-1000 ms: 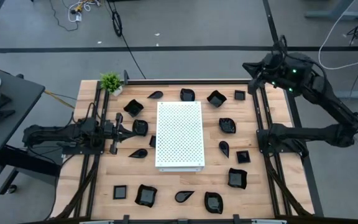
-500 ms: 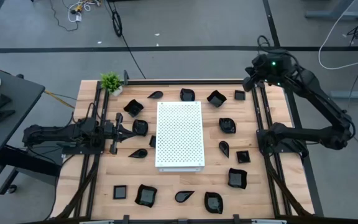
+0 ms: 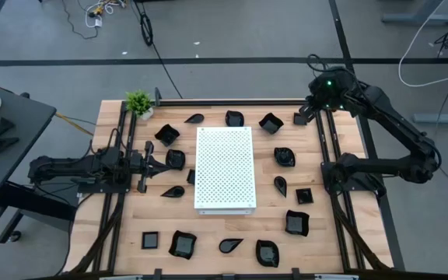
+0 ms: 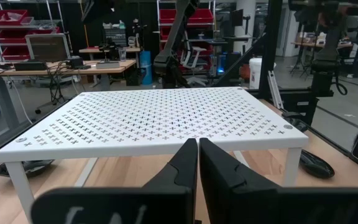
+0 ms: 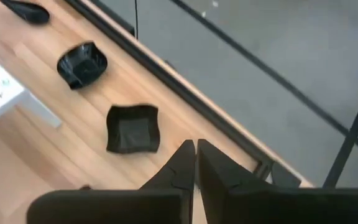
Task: Pick & Place Mini shaped plates
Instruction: Put the black square plate on the shelf
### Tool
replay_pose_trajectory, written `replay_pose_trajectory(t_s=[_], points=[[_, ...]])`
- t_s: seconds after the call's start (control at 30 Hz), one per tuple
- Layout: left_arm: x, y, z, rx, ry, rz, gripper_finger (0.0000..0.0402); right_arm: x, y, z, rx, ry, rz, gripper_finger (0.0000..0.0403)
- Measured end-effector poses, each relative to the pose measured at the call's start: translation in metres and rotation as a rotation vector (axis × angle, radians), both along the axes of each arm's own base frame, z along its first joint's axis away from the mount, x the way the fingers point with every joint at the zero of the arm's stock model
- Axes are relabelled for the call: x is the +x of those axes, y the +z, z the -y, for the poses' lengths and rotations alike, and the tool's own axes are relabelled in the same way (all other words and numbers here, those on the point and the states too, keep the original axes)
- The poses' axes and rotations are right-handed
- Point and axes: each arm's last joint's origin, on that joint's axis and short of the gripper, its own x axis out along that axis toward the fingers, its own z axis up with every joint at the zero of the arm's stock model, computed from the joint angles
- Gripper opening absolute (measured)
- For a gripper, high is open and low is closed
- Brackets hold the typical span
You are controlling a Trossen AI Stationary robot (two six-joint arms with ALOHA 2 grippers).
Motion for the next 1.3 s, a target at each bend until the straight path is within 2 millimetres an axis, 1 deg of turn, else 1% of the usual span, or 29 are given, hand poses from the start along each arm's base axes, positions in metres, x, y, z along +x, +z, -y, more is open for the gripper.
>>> replay_pose_trajectory(t_s=[0.17, 0.37, 0.5, 0.63, 0.8, 0.93, 1.1, 1.3], points=[[0.0, 0.0, 0.0, 0.0, 0.0, 0.0, 0.0021, -0.001, -0.006, -0.002, 0.068, 0.002, -0.053, 0.002], [0.0, 0.0, 0.0, 0.0, 0.0, 0.0, 0.0021, 0.004, -0.013, -0.004, 0.101, 0.141, -0.139, 0.002], [0.0, 0.0, 0.0, 0.0, 0.0, 0.0, 0.0021, 0.011, -0.018, -0.004, 0.118, 0.18, -0.169, 0.002], [0.0, 0.0, 0.0, 0.0, 0.0, 0.0, 0.0021, 0.016, -0.037, -0.005, 0.166, 0.202, -0.217, 0.002], [0.0, 0.0, 0.0, 0.0, 0.0, 0.0, 0.0021, 0.013, -0.066, -0.007, 0.233, 0.195, -0.277, 0.002], [0.0, 0.0, 0.0, 0.0, 0.0, 0.0, 0.0021, 0.014, -0.083, -0.007, 0.238, 0.195, -0.282, 0.002], [0.0, 0.0, 0.0, 0.0, 0.0, 0.0, 0.0021, 0.016, -0.101, -0.005, 0.189, 0.245, -0.282, 0.002], [0.0, 0.0, 0.0, 0.0, 0.0, 0.0, 0.0021, 0.019, -0.112, -0.003, 0.124, 0.332, -0.304, 0.002]])
